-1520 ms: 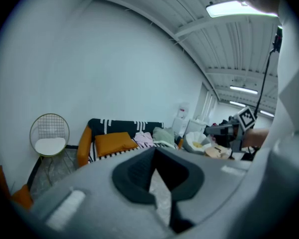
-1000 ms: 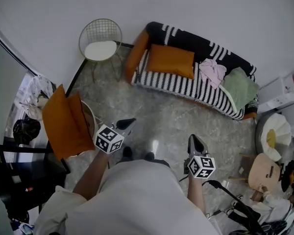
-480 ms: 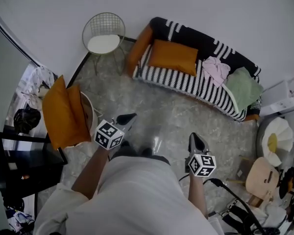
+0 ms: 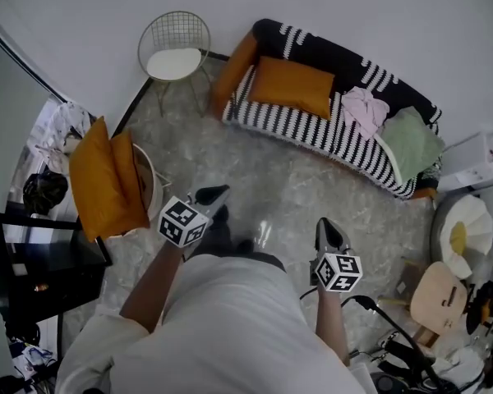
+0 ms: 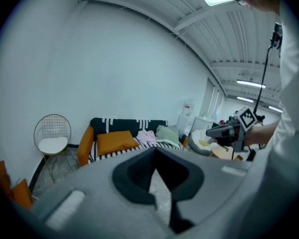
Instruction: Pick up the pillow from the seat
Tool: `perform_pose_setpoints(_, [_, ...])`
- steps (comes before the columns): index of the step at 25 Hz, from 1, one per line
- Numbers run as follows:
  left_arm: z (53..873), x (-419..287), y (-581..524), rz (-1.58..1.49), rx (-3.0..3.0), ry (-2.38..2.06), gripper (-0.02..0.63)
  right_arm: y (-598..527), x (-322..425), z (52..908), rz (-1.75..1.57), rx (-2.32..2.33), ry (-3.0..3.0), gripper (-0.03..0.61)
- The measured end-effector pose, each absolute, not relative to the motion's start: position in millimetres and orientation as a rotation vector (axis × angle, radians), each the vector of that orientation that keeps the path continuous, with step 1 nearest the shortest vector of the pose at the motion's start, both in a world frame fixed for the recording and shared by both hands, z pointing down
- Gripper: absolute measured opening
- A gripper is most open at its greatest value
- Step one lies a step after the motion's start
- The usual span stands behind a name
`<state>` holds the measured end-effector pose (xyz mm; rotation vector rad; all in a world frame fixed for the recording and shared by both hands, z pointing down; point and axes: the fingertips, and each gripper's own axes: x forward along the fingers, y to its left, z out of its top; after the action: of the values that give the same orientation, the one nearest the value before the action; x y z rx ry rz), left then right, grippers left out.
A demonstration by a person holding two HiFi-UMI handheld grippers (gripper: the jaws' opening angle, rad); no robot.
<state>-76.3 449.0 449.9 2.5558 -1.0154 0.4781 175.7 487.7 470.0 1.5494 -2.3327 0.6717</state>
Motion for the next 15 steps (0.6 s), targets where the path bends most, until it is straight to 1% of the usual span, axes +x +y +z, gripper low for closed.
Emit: perform_pose_setpoints(15, [453.1,-77.6,374.9,0.469,2.571,-0.970,-0.002,432.9,179.4,479.6,0.703,1.613,-2.269,0.005])
